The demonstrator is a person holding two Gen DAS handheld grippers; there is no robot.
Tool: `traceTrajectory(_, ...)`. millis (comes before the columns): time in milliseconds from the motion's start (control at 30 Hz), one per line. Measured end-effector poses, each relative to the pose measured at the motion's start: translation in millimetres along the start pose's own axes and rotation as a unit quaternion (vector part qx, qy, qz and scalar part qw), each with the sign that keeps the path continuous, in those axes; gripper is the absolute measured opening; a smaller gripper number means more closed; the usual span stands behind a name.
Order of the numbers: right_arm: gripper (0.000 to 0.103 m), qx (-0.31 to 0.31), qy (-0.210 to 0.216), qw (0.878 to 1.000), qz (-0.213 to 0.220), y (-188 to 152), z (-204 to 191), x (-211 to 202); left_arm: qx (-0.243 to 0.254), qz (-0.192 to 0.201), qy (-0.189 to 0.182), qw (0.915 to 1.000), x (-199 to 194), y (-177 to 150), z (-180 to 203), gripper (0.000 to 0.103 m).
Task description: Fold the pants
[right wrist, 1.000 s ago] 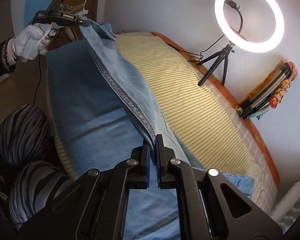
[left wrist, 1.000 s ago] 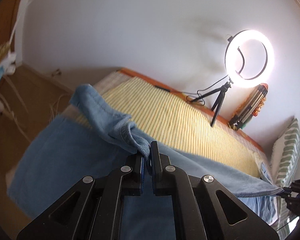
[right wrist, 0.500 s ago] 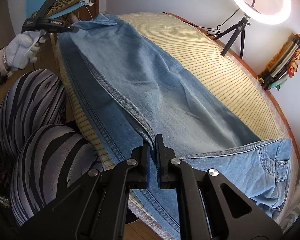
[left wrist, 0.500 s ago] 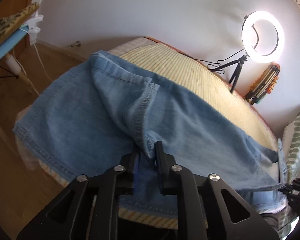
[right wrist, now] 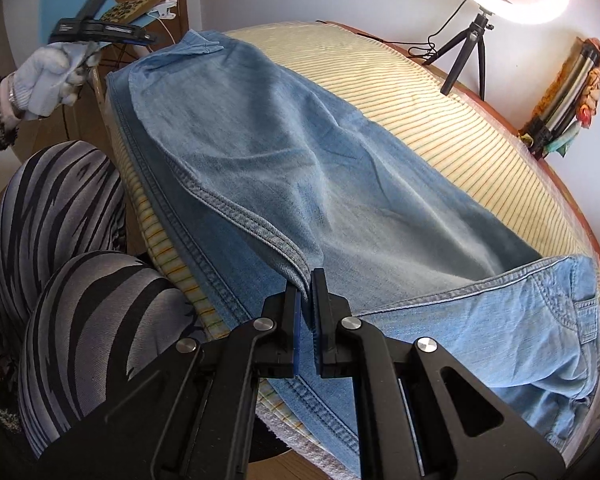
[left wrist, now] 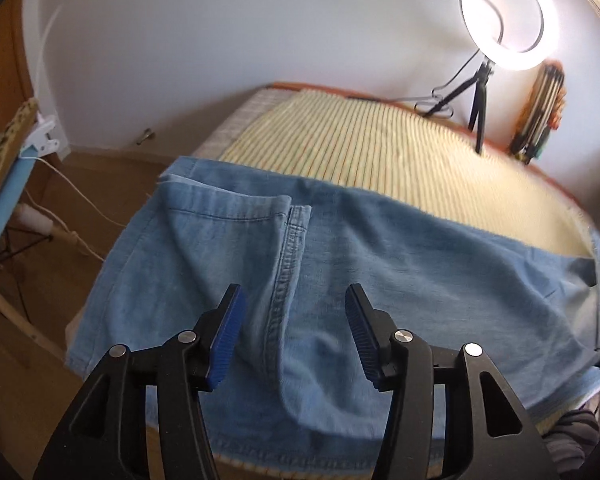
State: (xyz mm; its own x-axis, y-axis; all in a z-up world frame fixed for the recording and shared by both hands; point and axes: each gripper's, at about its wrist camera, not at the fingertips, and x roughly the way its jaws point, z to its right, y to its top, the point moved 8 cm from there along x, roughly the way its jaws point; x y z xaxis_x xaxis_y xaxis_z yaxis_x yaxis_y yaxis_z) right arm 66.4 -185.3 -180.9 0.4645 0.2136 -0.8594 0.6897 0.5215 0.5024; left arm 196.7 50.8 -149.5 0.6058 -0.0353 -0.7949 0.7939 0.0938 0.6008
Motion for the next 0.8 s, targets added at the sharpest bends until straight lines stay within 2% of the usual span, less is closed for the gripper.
traceTrajectory(200,0.005,0.006,0.000,1.000,0.006,-3.9,2.5,-2.4,0.015,-0.041,0.031,0.9986,43.6,-10.7,-2.8,0.050)
traceTrajectory(300,0.005,0.005,-0.004,1.000,0.005,-3.3,3.7,-0.6,-0.001,-0.029,0.033,0.9990,45.1,-12.8,-18.6,0.011)
traceTrajectory(333,0.005,0.004,-0.006,1.000,0.004,-2.9,3.3,0.2,-0.013,-0.023,0.028,0.9992,44.3,-13.3,-24.2,0.007)
traceTrajectory(433,0.005,0.001,-0.011,1.000,0.002,-2.6,1.7,0.8,-0.064,0.002,0.020,0.9978,33.3,-15.8,-44.2,0.004)
traceTrajectory(467,0.005,0.000,-0.013,1.000,0.001,-2.7,1.9,1.0,-0.096,0.012,0.014,0.9952,27.2,-18.8,-55.2,0.004)
traceTrajectory(633,0.005,0.003,-0.012,1.000,0.000,-4.5,1.9,2.0,-0.216,0.045,0.003,0.9752,7.5,-46.3,-99.5,0.004)
traceTrajectory(700,0.005,0.001,-0.012,1.000,-0.003,-5.8,0.9,4.0,-0.240,0.054,0.010,0.9693,1.0,-54.8,-109.4,0.004)
traceTrajectory(800,0.005,0.000,-0.013,1.000,-0.006,-6.0,0.8,6.0,-0.251,0.059,0.013,0.9661,-4.4,-63.6,-113.8,0.004)
